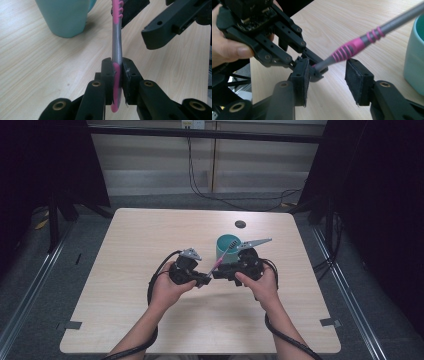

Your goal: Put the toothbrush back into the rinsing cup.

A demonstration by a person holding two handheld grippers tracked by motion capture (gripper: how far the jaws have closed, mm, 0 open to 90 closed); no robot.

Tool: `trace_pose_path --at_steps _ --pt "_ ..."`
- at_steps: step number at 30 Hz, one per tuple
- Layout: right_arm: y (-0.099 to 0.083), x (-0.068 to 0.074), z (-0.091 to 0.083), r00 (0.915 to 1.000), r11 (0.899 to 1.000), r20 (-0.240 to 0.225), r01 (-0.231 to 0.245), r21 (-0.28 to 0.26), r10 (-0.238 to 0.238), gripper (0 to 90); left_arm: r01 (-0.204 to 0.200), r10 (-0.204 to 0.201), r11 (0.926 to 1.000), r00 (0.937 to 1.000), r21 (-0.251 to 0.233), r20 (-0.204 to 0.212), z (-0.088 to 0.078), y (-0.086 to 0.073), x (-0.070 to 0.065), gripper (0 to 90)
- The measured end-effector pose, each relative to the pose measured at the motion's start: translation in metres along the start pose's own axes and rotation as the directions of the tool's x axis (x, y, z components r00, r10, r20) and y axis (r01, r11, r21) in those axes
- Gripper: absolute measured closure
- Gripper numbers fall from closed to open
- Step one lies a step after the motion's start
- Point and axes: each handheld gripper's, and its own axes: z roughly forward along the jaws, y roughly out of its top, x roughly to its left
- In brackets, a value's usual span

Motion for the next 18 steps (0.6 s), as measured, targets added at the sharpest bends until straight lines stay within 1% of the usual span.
trace_pose_path --at_steps 2,7,9,11,12,13,14,15,17,18 --pt "0.0010 -0.0002 0.0001 1.0000 1.000 -0.002 -0.007 -0.011 0.007 57.0 0.003 -0.003 1.0000 1.0000 -0.004 0.001 0.0002 -0.0001 0.0001 81.4" --pt "0.0018 -0.0005 0.0005 0.9998 0.999 0.011 -0.018 -0.031 0.019 61.8 0.013 -0.013 0.9999 0.9999 -0.008 0.011 0.0020 -0.0006 -0.0008 81.4" --pt "0.0014 -0.0011 0.0004 0.9995 0.998 0.006 -0.031 -0.052 0.031 64.6 0.021 -0.020 0.9997 0.9996 -0.010 0.020 0.0024 -0.0009 -0.0013 81.3" --pt "0.0011 -0.0018 0.0009 0.9991 0.997 -0.003 -0.042 -0.066 0.042 65.4 0.025 -0.024 0.9996 0.9995 -0.011 0.019 0.0033 -0.0011 -0.0021 81.3" --pt "0.0011 -0.0015 0.0012 0.9991 0.997 -0.004 -0.042 -0.066 0.041 66.3 0.027 -0.027 0.9995 0.9994 -0.015 0.020 0.0041 -0.0015 -0.0024 81.3" --pt "0.0012 0.0001 0.0012 0.9994 0.997 0.008 -0.034 -0.062 0.034 69.0 0.025 -0.025 0.9996 0.9995 -0.012 0.022 0.0040 -0.0018 -0.0021 81.4" --pt "0.0010 0.0004 0.0013 0.9995 0.997 0.010 -0.031 -0.064 0.032 70.1 0.025 -0.025 0.9996 0.9993 -0.013 0.030 0.0049 -0.0025 -0.0019 81.4" --pt "0.0007 0.0000 0.0018 0.9993 0.997 0.002 -0.037 -0.066 0.037 71.1 0.028 -0.028 0.9995 0.9992 -0.014 0.029 0.0056 -0.0032 -0.0021 81.3" --pt "0.0002 0.0001 0.0020 0.9993 0.997 0.011 -0.036 -0.065 0.037 75.3 0.033 -0.032 0.9994 0.9988 -0.010 0.037 0.0062 -0.0037 -0.0021 81.4" --pt "-0.0004 -0.0009 0.0025 0.9991 0.997 0.000 -0.041 -0.068 0.041 77.2 0.033 -0.033 0.9994 0.9988 -0.007 0.035 0.0065 -0.0037 -0.0024 81.4"
